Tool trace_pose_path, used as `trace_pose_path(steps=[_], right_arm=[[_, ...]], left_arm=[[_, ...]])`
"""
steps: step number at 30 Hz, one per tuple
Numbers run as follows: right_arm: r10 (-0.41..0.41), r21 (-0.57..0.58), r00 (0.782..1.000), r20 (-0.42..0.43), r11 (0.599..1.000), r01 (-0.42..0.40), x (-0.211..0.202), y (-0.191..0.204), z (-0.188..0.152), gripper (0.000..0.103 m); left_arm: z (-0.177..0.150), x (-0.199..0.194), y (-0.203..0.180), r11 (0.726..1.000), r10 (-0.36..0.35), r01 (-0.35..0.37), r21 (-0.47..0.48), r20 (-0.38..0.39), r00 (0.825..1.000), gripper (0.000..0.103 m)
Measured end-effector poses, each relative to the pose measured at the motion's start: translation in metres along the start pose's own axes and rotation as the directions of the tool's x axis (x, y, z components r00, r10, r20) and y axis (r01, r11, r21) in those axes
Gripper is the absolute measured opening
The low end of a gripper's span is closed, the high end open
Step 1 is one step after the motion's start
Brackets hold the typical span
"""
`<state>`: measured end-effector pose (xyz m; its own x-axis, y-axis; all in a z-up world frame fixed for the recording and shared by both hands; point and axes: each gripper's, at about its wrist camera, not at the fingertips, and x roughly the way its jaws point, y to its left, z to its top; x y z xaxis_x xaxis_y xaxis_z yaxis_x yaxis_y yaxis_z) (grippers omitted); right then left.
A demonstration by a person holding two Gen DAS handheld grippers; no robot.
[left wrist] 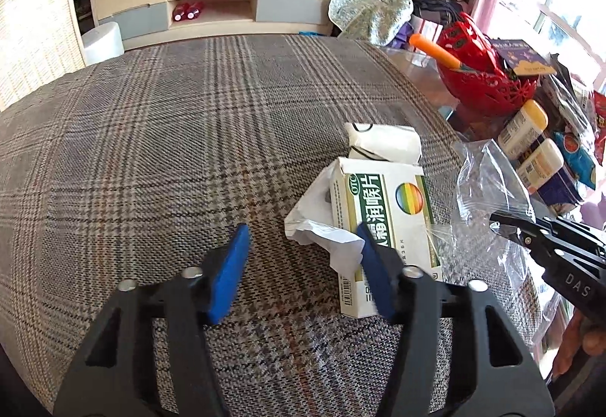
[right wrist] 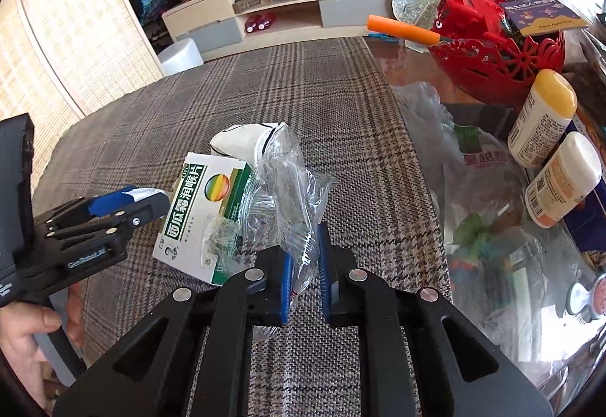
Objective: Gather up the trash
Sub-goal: 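Grasp the clear plastic bag with the right tool while the left tool grasps the white paper scrap, then carry the plastic bag with the right tool while the left tool carries the paper, release both into the bin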
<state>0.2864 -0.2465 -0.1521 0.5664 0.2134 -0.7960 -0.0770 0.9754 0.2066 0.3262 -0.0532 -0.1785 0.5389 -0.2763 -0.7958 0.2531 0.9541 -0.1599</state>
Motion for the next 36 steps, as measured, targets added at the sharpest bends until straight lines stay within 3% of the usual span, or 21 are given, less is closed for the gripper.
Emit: trace_pose_path(steps=[2,4,7,12,19,28,36], right_arm=[[0.006,-0.002,1.000,0.001,1.000,-0.006,-0.001,-0.001,-0.002,0.014],[0.006,-0.004,1.000,-0.002,1.000,-0.006,-0.002,-0.001,-0.004,0.014],[0.016,0.006,1.000,-0.009,1.000,-0.016,-0.003,-0.002,-0.009,0.014],[0.020,0.007,1.000,0.004,1.000,-0.020,-0.018,-0.002,-0.018,0.014],[0.042,-0.011,0.998,0.037,0.999,-0.041,-0.064,0.010,-0.043,0.014],[0.069,-0.025,0.996,0.058,0.997,-0.068,-0.124,0.024,-0.105,0.014],[0.074,-0.035,0.997,0.011,0.997,-0.074,-0.138,0.033,-0.167,0.014]], left_arm=[[0.000,-0.001,-0.003,1.000,0.000,-0.001,0.011,0.017,1.000,0.035],[0.000,-0.002,-0.008,0.999,0.017,-0.018,0.034,0.032,0.999,0.017],[-0.001,-0.002,-0.014,0.998,0.012,-0.013,0.055,0.021,1.000,0.011],[-0.010,-0.021,-0.024,0.996,0.037,-0.040,0.083,0.042,0.998,0.007],[-0.039,-0.082,-0.039,0.993,0.065,-0.071,0.092,0.070,0.995,0.006],[-0.118,-0.153,-0.064,0.995,0.044,-0.050,0.082,0.069,0.997,0.006],[-0.190,-0.171,-0.071,0.999,-0.012,0.010,0.049,0.029,1.000,0.006]])
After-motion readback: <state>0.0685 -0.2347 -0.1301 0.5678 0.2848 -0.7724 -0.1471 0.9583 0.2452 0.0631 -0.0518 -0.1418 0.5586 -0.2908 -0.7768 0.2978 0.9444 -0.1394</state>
